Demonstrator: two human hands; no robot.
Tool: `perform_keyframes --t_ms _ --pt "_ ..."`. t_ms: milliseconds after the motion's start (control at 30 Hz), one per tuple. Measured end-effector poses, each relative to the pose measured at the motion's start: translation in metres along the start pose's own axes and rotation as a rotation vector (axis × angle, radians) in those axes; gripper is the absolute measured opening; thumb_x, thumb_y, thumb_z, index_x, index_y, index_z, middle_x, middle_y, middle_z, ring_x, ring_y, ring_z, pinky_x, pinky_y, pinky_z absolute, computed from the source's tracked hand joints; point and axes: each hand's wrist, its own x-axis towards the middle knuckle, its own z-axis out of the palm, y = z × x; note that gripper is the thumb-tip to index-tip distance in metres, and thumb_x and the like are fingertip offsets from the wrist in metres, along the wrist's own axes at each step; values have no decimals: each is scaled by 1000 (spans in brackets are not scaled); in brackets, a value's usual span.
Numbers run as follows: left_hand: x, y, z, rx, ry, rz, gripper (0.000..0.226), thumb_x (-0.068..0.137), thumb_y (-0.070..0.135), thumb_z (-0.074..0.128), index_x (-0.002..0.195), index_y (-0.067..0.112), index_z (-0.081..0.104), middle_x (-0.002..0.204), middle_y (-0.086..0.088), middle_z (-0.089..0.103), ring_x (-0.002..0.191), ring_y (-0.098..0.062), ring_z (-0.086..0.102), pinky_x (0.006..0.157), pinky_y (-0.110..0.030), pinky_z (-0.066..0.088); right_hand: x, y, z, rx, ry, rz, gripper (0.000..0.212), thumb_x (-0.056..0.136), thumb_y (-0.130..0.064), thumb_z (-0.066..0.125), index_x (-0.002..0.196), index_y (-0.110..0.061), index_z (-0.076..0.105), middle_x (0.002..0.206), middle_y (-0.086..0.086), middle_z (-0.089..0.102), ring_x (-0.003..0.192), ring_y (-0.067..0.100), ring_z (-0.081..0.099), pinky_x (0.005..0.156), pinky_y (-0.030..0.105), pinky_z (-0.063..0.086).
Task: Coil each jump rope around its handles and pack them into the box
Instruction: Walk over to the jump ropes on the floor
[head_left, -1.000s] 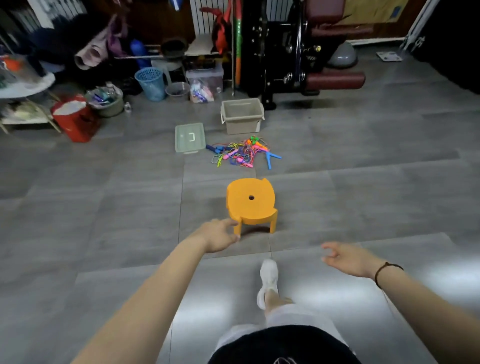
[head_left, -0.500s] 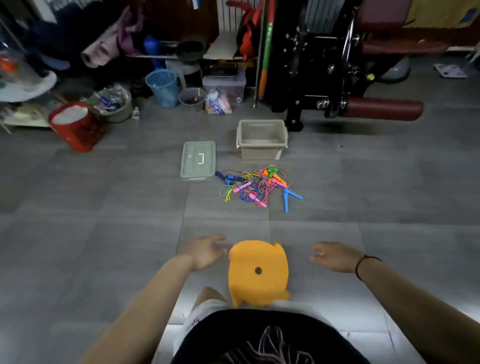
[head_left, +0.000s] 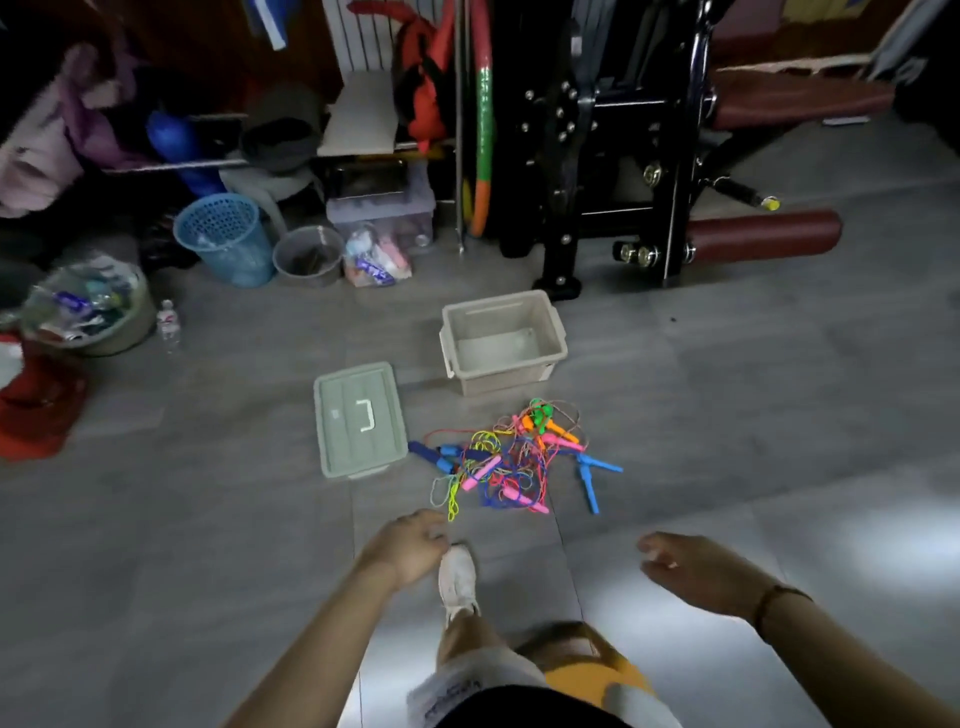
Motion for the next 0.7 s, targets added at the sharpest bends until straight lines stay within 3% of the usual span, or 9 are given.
perform_keyframes --t_ms 133,300,500,633,700 --pt "61 29 -63 52 -48 78 38 90 29 51 128 26 56 130 -5 60 116 -22 57 96 -30 45 29 -22 -37 95 41 93 35 94 -41 49 127 -31 52 113 -7 64 100 10 60 77 14 37" --pt "113 60 -103 110 -70 162 36 89 35 50 124 33 55 127 -2 62 114 -24 58 95 -32 46 64 -42 -71 87 8 169 36 95 -41 49 128 -29 52 124 -3 61 111 14 58 90 21 41" --pt "142 64 -107 102 -52 218 32 90 40 49 120 35 58 122 -1 63 110 -23 59 90 -32 48 103 -64 -95 104 -41 132 35 97 -33 47 129 -19 52 127 3 60 109 17 57 91 20 41" --pt "151 53 -93 58 -90 170 35 90 45 51 120 30 58 124 -5 62 112 -25 58 91 -32 47 126 -71 -98 10 -117 98 36 97 -35 45 129 -21 53 130 3 58 114 19 55 93 22 40" --pt "154 54 -89 3 -87 131 38 86 46 52 119 30 59 124 -7 62 112 -26 58 92 -33 47 144 -68 -101 -56 -133 41 30 96 -33 45 119 -21 58 127 5 60 113 21 56 93 25 40"
